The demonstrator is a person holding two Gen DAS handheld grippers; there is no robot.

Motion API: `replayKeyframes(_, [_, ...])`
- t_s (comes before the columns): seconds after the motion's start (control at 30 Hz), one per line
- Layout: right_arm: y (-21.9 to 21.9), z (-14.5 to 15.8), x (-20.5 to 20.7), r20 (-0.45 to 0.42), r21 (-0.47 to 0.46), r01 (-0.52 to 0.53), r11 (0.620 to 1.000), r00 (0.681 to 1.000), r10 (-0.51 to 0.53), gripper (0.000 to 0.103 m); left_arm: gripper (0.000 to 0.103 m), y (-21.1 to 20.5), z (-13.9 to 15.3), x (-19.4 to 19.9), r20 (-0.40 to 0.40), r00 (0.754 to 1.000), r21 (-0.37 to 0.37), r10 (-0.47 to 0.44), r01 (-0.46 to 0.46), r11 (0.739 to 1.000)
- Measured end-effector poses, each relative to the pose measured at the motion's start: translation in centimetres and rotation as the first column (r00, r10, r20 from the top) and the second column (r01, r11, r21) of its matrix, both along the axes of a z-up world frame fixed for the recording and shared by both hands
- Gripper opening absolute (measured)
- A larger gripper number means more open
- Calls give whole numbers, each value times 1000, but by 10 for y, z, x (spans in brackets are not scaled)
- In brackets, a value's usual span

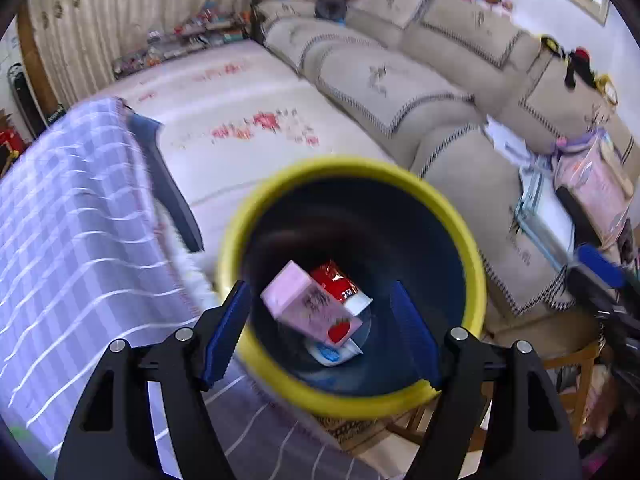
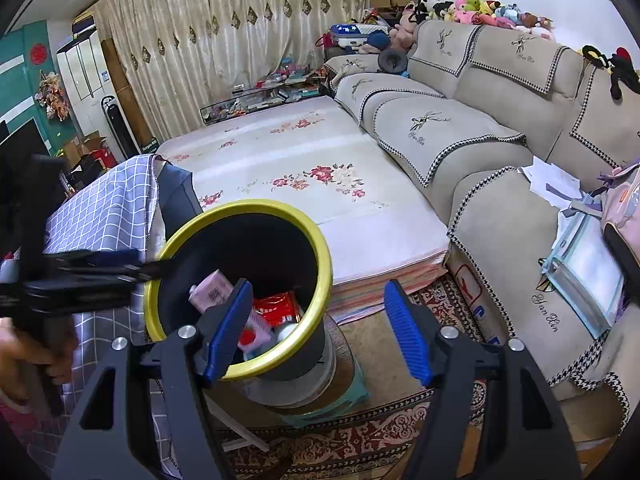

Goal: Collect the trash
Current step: 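Carry the pink carton to the yellow bin and open the left gripper, then move both grippers back over the remaining bottles on the table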

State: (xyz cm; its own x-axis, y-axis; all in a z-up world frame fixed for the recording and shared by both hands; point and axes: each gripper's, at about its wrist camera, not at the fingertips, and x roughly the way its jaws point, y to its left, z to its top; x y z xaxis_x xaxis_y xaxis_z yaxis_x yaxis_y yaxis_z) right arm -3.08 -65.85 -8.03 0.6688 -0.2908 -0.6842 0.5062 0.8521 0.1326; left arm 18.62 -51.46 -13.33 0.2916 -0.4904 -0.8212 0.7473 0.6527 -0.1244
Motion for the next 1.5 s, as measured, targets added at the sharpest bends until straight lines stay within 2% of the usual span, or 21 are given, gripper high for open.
replayKeyframes(0.13, [7, -5, 4, -2, 9, -23, 1000, 1000, 23, 68, 92, 57, 43, -20, 94, 994, -87, 48, -40, 995])
replayKeyframes(0.3, [28, -7, 14, -1, 15, -73, 997, 997, 73, 68, 96, 131, 71, -40, 137, 983, -154, 126, -105, 982])
replayKeyframes(0.4, [46, -6, 23, -2, 13, -114, 993, 993, 114, 68, 98, 187, 82, -51, 181, 958, -181, 221, -188, 965])
replayKeyframes(0.53, [74, -4, 39, -5, 6, -177, 984, 984, 177, 68, 98, 262, 88, -65, 231, 904, -199, 359, -317, 927])
replayKeyframes(0.7, [116, -2, 64, -20, -3, -279, 960, 960, 278, 68, 98, 354, 91, -78, 249, 815, -210, 523, -481, 851])
replayKeyframes(0.9, [183, 6, 99, -15, -1, -428, 904, 904, 428, 68, 98, 437, 82, -89, 226, 740, -210, 633, -598, 774])
replayKeyframes(1.07, [248, 15, 126, -13, -8, -578, 816, 816, 578, 68, 98, 474, 74, -95, 214, 698, -221, 683, -647, 730])
replayKeyframes(1.2, [289, 14, 142, -31, -30, -664, 747, 748, 663, 68, 98, 484, 71, -97, 198, 686, -224, 700, -664, 714])
replayKeyframes(1.3, [313, 6, 160, -53, -4, -712, 703, 702, 710, 68, 98, 486, 66, -97, 181, 682, -224, 708, -673, 705])
replayKeyframes(1.4, [325, -1, 171, -71, 7, -731, 682, 680, 730, 68, 98, 484, 61, -97, 165, 683, -222, 712, -677, 701])
replayKeyframes(1.5, [328, -3, 179, -78, 7, -739, 674, 672, 737, 67, 98, 483, 60, -96, 162, 686, -219, 709, -676, 704])
